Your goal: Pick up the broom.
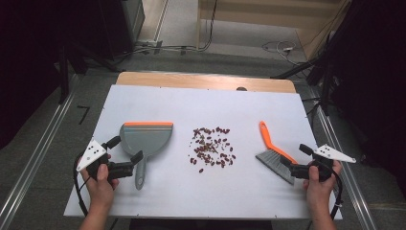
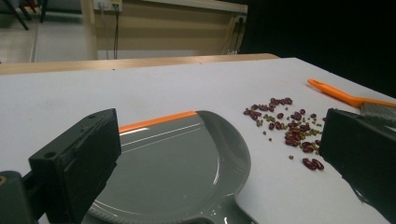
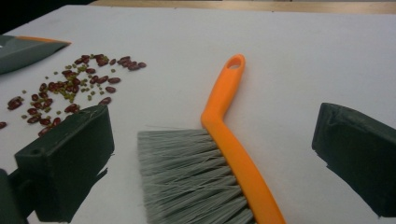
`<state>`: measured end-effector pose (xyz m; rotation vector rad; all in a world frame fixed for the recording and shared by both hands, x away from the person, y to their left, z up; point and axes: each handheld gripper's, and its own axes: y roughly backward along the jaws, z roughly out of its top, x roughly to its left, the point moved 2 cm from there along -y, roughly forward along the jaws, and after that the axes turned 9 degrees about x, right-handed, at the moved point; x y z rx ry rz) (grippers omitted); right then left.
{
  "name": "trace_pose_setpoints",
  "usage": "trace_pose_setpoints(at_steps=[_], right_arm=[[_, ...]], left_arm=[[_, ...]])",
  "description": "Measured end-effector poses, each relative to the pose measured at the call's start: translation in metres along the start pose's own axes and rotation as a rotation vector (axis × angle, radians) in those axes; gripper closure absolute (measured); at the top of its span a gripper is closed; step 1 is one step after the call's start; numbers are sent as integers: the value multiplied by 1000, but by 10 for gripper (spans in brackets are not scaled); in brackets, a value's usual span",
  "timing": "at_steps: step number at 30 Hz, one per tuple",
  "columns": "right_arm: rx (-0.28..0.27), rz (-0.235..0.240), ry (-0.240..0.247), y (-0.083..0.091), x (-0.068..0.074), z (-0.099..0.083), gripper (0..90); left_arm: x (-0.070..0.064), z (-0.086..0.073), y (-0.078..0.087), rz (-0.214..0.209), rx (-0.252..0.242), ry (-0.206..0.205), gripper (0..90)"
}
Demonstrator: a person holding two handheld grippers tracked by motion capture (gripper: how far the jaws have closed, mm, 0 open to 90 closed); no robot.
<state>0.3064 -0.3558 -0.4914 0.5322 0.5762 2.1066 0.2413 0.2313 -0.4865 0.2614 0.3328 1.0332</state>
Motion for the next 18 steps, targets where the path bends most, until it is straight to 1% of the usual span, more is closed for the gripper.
trace_pose_setpoints(at_steps=[1, 2, 3, 5, 6, 8, 10, 12, 13, 15, 17, 18], right_arm=[[-7, -8, -16, 1, 0, 2, 0], [-15, -18, -22, 1, 0, 3, 0], [-19, -18, -35, 3, -1, 4, 0], [-35, -1, -41, 5, -1, 8, 0], [-39, -6, -37, 7, 0, 11, 0], [-50, -9, -45, 11, 1, 16, 0], [-52, -20, -47, 13, 4, 23, 0], [-57, -19, -41, 16, 7, 31, 0], [-50, -23, -45, 17, 8, 35, 0], [-51, -40, -28, 20, 12, 44, 20], [-42, -42, -23, 22, 14, 53, 20], [-41, -33, -21, 23, 14, 58, 20]], left_arm=[[-1, 0, 0, 1, 2, 1, 0], [0, 1, 0, 6, 3, 6, 0], [0, 1, 0, 6, 3, 6, 0], [2, 1, 0, 7, 1, 27, 0], [2, 1, 0, 7, 4, 29, 0], [2, 1, 0, 8, 5, 24, 0], [0, 2, 1, 10, 6, 16, 0], [0, 3, 1, 17, 3, 15, 0], [0, 3, 2, 20, 3, 14, 0], [-1, 3, 2, 15, -1, 23, 0], [-3, 4, 1, 12, 0, 14, 0], [-3, 5, 1, 13, 5, 7, 0]])
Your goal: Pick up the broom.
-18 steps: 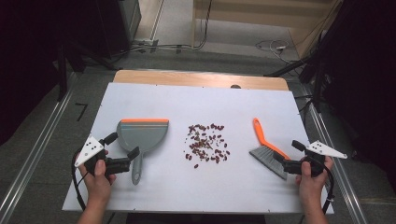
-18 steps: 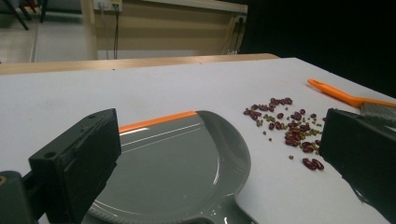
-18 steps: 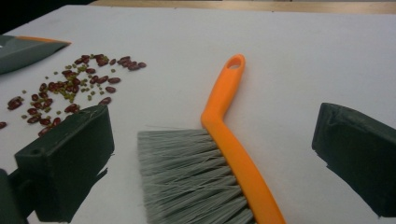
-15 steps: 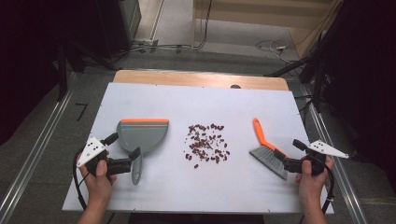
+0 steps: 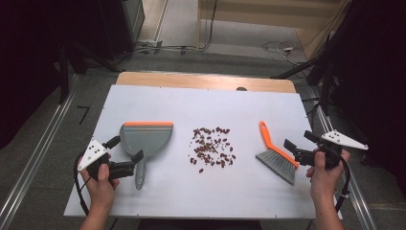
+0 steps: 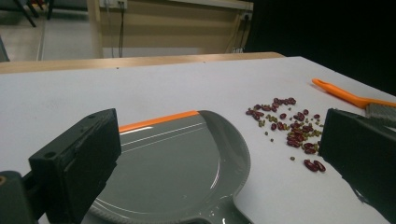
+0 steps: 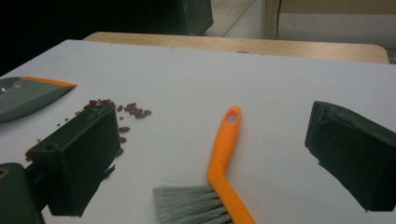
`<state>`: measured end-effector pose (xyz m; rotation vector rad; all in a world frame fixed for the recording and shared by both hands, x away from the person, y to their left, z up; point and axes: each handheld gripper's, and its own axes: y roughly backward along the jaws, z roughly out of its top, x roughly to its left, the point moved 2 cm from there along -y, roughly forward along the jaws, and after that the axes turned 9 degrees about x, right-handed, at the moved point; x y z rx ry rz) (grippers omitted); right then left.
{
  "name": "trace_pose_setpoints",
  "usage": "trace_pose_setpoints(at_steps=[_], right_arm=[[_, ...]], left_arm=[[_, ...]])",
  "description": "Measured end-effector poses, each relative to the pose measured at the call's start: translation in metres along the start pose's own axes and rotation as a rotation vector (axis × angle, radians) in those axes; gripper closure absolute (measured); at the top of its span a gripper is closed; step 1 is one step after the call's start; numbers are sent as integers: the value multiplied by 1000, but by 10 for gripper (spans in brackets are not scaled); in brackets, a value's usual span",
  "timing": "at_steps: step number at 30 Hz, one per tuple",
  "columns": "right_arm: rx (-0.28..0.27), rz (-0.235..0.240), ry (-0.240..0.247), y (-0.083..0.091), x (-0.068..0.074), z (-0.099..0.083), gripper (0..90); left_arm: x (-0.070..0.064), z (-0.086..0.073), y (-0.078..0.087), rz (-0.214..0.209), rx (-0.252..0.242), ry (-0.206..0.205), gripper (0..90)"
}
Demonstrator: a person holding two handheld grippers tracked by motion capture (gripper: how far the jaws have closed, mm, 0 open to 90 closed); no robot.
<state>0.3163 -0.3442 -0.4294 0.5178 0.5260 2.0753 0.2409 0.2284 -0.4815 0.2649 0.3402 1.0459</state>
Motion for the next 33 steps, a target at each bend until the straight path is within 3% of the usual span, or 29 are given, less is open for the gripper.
trace_pose_setpoints(at_steps=[8, 12, 15, 16, 19, 20, 23, 28, 33], right_arm=[[75, 5, -29, -8, -2, 32, 53], [106, -14, -37, -17, -3, 46, 131], [150, -56, -45, -24, -4, 52, 215], [163, -66, -43, -26, -4, 52, 282], [199, -68, -39, -31, -4, 52, 345], [239, -84, -46, -38, -4, 50, 404], [291, -63, -59, -49, -4, 46, 484], [349, -80, -17, -66, 1, 35, 504], [449, -96, 29, -81, 2, 22, 559]], left_arm=[[-5, 0, -2, -9, 21, -25, 0], [-7, 1, -1, -14, 19, -29, 0], [-7, 1, -2, -19, 14, -19, 0], [-8, 0, -4, -24, 18, -17, 0], [-11, -1, -6, -33, 24, -26, 0], [-15, 0, -9, -41, 28, -38, 0], [-18, -1, -12, -45, 42, -55, 0], [-19, -1, -13, -49, 46, -63, 0], [-19, -2, -12, -49, 51, -68, 0]])
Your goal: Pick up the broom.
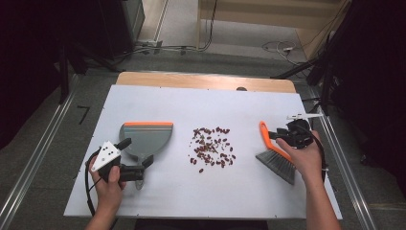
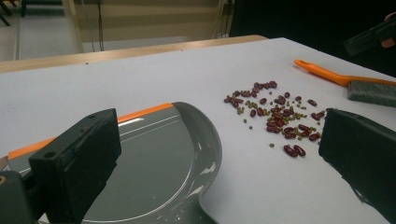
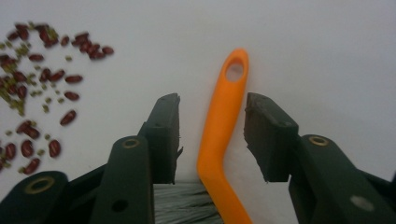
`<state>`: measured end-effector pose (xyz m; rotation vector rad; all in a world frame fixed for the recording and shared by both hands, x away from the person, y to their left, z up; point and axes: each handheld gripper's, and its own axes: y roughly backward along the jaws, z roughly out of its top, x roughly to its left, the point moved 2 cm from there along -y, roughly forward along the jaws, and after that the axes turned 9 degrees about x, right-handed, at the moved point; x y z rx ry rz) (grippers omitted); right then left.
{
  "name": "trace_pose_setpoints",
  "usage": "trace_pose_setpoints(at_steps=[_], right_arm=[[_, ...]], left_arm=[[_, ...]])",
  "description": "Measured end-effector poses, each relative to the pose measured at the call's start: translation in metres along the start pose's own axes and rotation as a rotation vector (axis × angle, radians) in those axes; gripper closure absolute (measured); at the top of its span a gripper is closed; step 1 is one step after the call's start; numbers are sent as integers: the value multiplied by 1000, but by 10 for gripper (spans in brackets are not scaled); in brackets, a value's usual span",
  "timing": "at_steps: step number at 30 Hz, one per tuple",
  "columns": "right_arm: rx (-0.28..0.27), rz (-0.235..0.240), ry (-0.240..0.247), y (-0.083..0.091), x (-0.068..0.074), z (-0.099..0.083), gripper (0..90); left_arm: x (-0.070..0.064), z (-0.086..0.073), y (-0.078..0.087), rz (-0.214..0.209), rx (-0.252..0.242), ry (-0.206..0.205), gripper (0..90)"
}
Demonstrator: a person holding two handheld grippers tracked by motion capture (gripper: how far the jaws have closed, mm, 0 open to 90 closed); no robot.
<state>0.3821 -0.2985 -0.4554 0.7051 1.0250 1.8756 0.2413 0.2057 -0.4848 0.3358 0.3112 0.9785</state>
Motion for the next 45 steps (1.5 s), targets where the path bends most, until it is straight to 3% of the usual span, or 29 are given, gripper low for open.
trace_pose_setpoints(at_steps=[4, 12, 20, 25, 28, 32, 37, 39, 45], right_arm=[[56, 58, -71, -9, 1, -3, 598], [156, -8, -80, -27, 3, -9, 619], [207, -83, -70, -41, 7, -13, 661], [253, -71, -83, -43, 5, -8, 662], [255, -48, -115, -43, 2, -7, 677], [234, -50, -118, -42, 2, -10, 681], [160, -25, -117, -40, 1, -17, 682], [110, -17, -103, -37, 2, -18, 682], [-67, -4, -122, -19, 1, -23, 686]], left_arm=[[0, 0, 0, -3, 2, -2, 0], [0, 0, 1, -4, 1, -3, 0], [-1, 0, 0, -5, 3, -6, 0], [-4, 1, 0, 1, 7, -13, 0], [-7, 3, -1, 2, 7, -24, 0], [-11, 4, -2, -5, 11, -36, 0], [-14, 8, -2, -4, 4, -36, 0], [-15, 9, -3, -5, 1, -37, 0], [-21, 12, -4, -12, -1, -57, 0]])
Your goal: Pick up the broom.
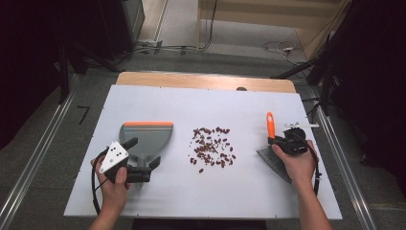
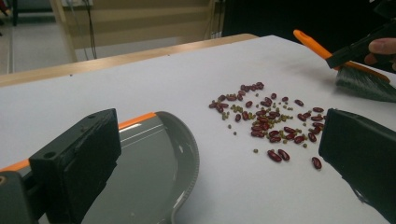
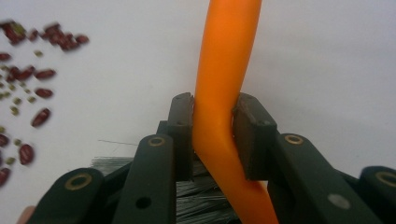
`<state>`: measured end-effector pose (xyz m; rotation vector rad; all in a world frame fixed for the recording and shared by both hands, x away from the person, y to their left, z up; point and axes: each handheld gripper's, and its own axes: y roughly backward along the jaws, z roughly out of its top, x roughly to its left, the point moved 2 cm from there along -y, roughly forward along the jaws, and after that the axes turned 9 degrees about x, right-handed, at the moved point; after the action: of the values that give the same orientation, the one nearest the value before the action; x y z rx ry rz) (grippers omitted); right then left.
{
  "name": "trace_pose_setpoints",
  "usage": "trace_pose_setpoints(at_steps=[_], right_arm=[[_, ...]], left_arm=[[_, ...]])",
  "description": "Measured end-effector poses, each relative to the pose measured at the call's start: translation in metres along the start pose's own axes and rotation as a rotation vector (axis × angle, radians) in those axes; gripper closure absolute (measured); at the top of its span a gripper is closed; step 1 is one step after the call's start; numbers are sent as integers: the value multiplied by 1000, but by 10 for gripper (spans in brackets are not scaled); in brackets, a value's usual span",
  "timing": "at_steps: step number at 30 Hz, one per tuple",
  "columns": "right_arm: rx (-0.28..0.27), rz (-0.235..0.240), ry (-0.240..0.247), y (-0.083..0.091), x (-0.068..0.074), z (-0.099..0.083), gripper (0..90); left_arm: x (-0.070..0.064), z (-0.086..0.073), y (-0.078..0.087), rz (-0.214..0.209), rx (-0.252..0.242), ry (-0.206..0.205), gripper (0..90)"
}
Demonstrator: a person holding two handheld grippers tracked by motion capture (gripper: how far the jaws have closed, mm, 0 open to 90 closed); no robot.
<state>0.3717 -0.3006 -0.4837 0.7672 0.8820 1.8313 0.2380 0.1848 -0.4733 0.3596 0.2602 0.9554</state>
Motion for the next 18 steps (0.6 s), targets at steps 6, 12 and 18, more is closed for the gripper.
trace_pose_setpoints(at_steps=[6, 12, 18], right_arm=[[-214, 47, -16, 18, -4, -10, 688], [-389, 78, -28, 38, -5, -15, 692], [-551, 121, -27, 61, 5, -13, 693]], left_arm=[[-4, 6, 2, -4, -19, -15, 0], [-9, 12, 0, -15, -31, -29, 0], [-21, 21, -2, -24, -31, -70, 0]])
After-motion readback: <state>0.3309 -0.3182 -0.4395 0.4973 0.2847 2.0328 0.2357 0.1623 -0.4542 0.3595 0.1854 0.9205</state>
